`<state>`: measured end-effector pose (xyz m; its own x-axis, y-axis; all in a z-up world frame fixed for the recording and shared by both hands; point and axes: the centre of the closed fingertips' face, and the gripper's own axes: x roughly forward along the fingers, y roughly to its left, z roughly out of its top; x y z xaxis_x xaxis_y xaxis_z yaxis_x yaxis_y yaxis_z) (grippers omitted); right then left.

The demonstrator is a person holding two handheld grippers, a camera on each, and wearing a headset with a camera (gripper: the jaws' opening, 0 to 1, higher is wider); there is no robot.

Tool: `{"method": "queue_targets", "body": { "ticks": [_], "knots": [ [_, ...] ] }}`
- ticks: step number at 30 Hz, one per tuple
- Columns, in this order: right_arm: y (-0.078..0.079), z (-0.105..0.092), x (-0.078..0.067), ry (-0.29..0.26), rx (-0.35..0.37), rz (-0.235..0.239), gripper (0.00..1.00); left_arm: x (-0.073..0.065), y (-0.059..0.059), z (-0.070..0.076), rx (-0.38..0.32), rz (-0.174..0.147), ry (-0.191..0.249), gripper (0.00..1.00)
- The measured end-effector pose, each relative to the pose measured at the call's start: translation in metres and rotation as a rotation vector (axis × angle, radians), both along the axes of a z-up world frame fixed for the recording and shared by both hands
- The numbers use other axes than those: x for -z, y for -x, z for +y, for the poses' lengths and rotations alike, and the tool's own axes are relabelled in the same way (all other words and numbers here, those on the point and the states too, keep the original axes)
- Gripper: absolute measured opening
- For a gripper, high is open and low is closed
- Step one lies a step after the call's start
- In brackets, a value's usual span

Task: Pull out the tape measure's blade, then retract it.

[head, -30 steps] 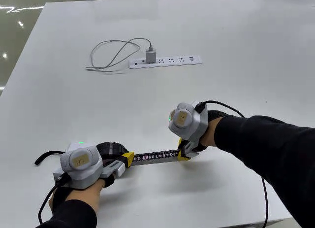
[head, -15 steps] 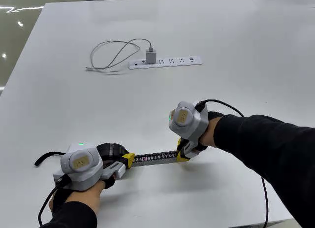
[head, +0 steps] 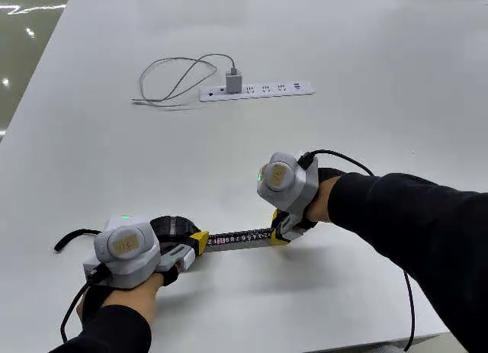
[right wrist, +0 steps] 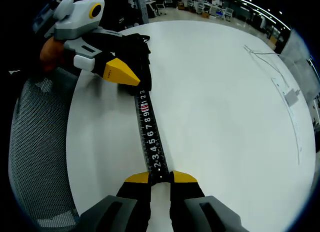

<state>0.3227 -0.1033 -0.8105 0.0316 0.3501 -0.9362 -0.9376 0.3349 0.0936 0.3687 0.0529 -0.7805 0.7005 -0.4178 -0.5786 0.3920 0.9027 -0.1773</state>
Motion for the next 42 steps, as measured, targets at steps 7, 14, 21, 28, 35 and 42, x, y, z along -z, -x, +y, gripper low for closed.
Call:
{"method": "queue_targets", "body": {
  "ticks": [7, 14, 21, 28, 35, 42],
  "knots": [
    [0.0, 0.002, 0.0, 0.007, -0.018, -0.008, 0.1, 0.0, 0.0, 0.0, -0.001, 0.002, 0.0, 0.61],
    [-0.001, 0.004, 0.0, 0.002, -0.04, -0.021, 0.1, 0.0, 0.0, 0.0, -0.002, 0.002, 0.001, 0.62],
    [-0.002, 0.007, 0.0, 0.017, -0.034, -0.024, 0.1, 0.0, 0.0, 0.0, -0.003, 0.004, 0.003, 0.62],
    [-0.002, 0.009, 0.0, 0.012, -0.035, -0.03, 0.1, 0.0, 0.0, 0.0, -0.004, 0.004, 0.002, 0.62],
    [-0.003, 0.011, 0.001, 0.012, -0.033, -0.03, 0.1, 0.0, 0.0, 0.0, -0.007, 0.005, 0.003, 0.62],
    [-0.005, 0.013, 0.001, 0.012, -0.04, -0.033, 0.1, 0.0, 0.0, 0.0, -0.008, 0.006, 0.003, 0.62]
  ]
}}
